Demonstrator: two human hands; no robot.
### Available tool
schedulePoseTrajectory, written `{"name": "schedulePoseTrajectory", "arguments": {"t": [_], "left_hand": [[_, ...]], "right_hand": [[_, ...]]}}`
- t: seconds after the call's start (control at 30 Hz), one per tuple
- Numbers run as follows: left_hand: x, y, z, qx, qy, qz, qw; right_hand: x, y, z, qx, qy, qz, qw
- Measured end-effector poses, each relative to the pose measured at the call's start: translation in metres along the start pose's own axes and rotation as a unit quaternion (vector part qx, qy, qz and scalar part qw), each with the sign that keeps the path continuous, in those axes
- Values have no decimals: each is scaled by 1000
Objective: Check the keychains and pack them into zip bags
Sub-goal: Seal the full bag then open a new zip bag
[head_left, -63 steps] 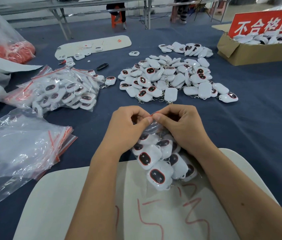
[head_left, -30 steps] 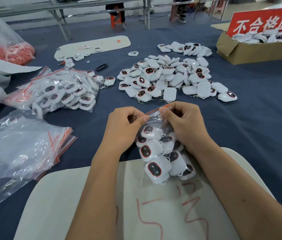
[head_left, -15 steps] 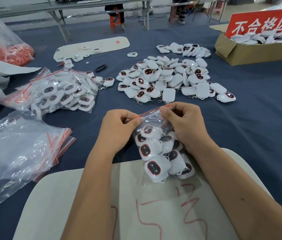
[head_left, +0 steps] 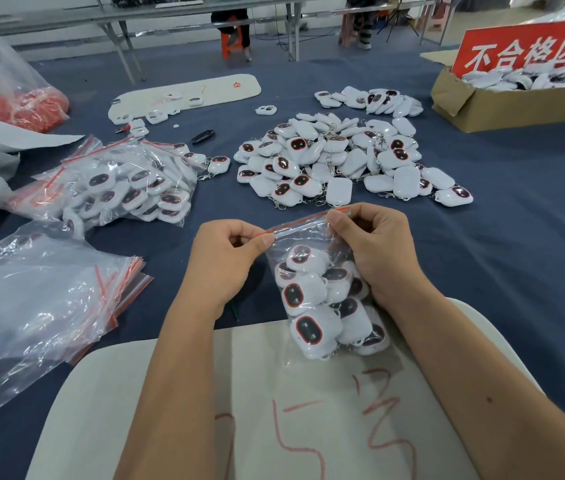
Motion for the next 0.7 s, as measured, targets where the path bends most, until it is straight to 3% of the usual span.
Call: {"name": "schedulePoseTrajectory", "arguments": {"t": [0.17, 0.4, 0.7], "left_hand": [[-2, 0, -1, -7, 2, 7, 1000], [-8, 4, 6, -82, -35, -25, 996], [-12, 7, 12, -101, 1, -23, 995]], "right_hand": [[0, 0, -1, -5, -8, 0, 1000], [0, -1, -1, -9, -18, -37, 999], [-3, 2, -3, 23, -11, -77, 997]]}}
Point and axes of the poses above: each hand's wrist, its own y-axis away from the middle knuckle, its own x-axis out of the back of the hand, z = x × y, the point moved 1 cm from there along -y, towards the middle knuckle, and after that the axes turned 3 degrees about -y, right-handed, at the moved point
